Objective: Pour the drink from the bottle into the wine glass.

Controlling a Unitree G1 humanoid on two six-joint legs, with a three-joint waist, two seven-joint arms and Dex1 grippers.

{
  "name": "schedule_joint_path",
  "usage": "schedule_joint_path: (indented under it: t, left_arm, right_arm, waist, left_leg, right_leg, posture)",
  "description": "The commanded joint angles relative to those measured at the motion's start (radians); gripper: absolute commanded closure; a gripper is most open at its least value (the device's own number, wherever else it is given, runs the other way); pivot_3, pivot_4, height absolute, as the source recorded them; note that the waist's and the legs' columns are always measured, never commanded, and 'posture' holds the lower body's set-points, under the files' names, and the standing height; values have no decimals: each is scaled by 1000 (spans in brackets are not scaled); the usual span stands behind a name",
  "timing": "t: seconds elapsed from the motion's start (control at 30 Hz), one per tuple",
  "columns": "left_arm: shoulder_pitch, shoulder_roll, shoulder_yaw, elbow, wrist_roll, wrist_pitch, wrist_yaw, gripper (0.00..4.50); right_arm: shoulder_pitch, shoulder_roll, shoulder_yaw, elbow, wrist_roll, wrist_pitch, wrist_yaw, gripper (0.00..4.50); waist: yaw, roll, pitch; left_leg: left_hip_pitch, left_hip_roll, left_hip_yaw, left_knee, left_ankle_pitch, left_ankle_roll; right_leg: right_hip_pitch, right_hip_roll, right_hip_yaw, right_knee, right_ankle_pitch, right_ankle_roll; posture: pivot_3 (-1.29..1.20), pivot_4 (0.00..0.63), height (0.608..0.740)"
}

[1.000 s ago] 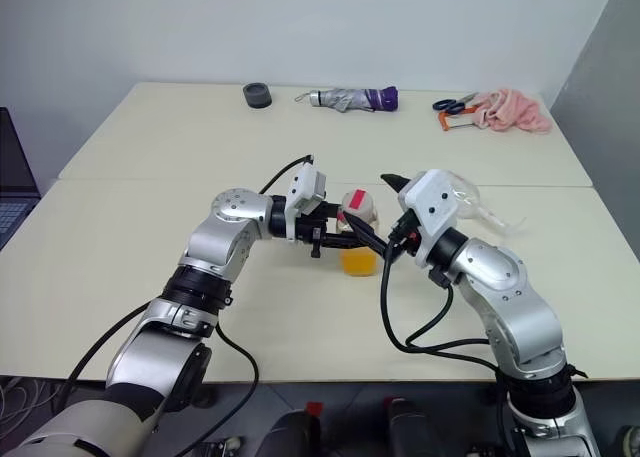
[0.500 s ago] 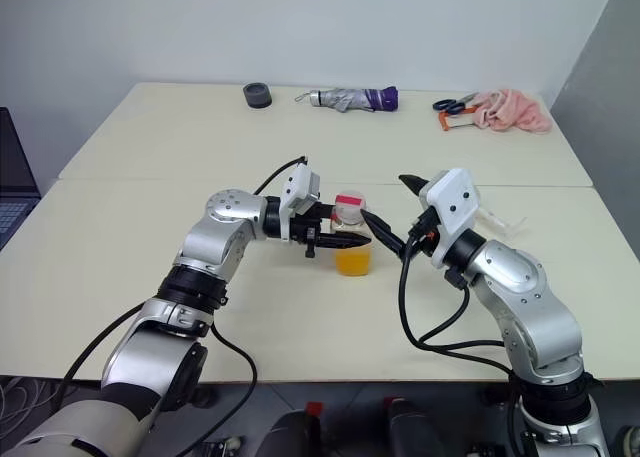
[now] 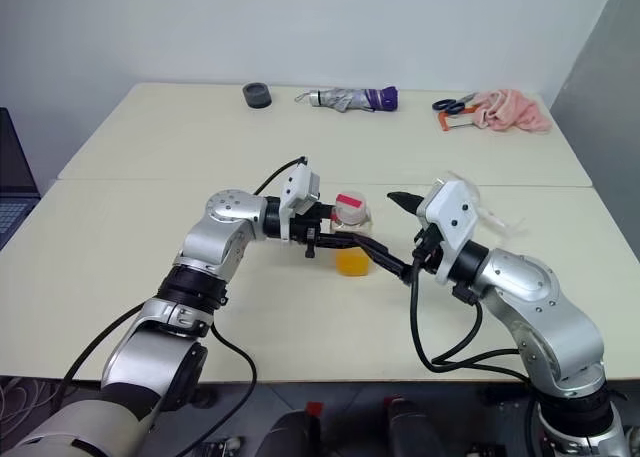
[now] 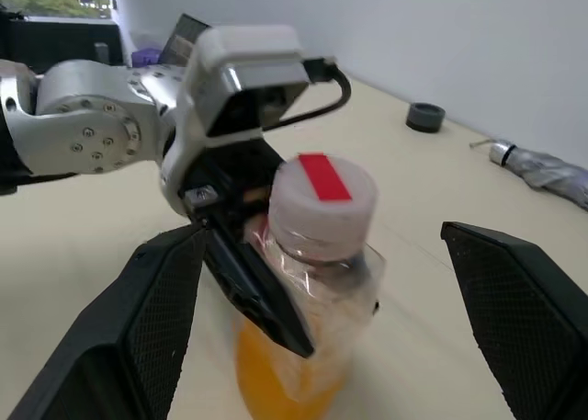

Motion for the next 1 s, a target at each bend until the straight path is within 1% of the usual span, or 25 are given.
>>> schedule_joint_path:
  t: [0.03,0.17,0.3,0.5,1.0]
  left_arm:
    - [-27,2,21,-16,-8,-22,-6,2700]
    - [-29,0,19,-15,-7,-24,-8,2700]
    - [-31,-2,20,-12,-6,-27,-8,2700]
    - [-25,-1,18,-19,-5,-27,-8,2700]
    - [-21,2,19,-26,-7,-21,-12,2700]
  right_arm:
    - [-47,35,48,-16,-48,-20,-48,191]
    - [-74,52,94,17,-113,-43,-68,191]
    - [-83,62,107,44,-146,-66,-66,191]
    - [-88,82,86,73,-166,-77,-81,191]
    - [-64,74,37,86,-181,-54,-89,191]
  waist:
    - [0,0,0]
    - [0,0,0]
    - [2,0,0]
    - [2,0,0]
    - [2,0,0]
  left_leg:
    - [0,0,0,0,0,0]
    - [-1,0,0,0,0,0]
    - [-1,0,0,0,0,0]
    - [0,0,0,0,0,0]
    - [-1,0,0,0,0,0]
  right_leg:
    - [0,0,0,0,0,0]
    - [0,0,0,0,0,0]
    - [0,-1,0,-1,0,0]
    - [0,0,0,0,0,0]
    - [0,0,0,0,0,0]
  posture:
    - [0,150,740]
    - [0,150,740]
    - [0,150,740]
    - [0,150,740]
    - [0,150,740]
